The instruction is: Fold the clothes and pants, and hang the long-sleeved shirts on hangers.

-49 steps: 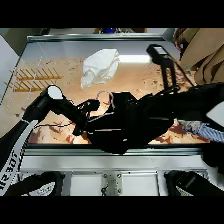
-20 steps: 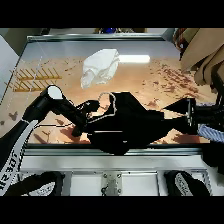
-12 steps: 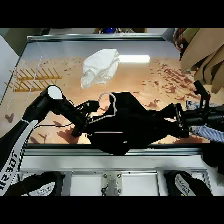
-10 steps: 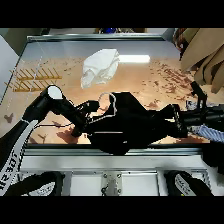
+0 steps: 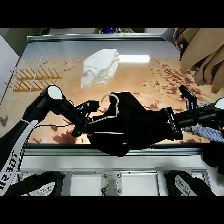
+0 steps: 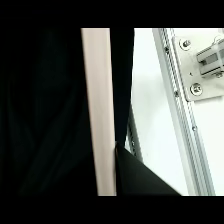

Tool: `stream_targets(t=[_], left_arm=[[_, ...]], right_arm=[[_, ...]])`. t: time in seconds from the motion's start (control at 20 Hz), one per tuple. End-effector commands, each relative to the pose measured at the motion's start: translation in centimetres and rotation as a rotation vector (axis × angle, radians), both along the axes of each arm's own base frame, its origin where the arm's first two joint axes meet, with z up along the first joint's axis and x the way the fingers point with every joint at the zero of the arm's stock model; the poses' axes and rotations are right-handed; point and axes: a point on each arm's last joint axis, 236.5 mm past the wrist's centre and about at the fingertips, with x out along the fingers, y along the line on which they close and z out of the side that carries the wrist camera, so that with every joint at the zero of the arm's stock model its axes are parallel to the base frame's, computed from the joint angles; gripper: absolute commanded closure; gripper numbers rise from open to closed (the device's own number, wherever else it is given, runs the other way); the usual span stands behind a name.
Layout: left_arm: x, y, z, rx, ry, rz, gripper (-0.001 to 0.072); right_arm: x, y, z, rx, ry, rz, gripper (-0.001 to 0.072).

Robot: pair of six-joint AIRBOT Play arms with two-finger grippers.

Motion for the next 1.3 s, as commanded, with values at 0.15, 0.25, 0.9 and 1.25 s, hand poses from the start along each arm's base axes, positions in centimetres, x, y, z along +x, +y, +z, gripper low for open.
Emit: stream_targets(t=[0.15,0.25,0.9,1.25], left_arm=[[0.03,0.00,0.01,0.001,-0.001,0.000,0.0693],[0.02,0.01,0.00,0.001,-0.002,-0.001,0.0692],[0.01,0.02,0.00,0.001,-0.001,-0.001,0.0692],[0.05,0.05,-0.04,0.004,-0.003,-0.001,0.0692]], right_arm=[[-0.02,0.07,0.00,0.002,0.001,0.002,0.0050],[0.02,0.13,0.12,0.008,0.000,0.001,0.0049],[0.00,0.13,0.13,0.008,0.000,0.002,0.0683],[0.01,0.10,0.06,0.005,0.001,0.001,0.0683]])
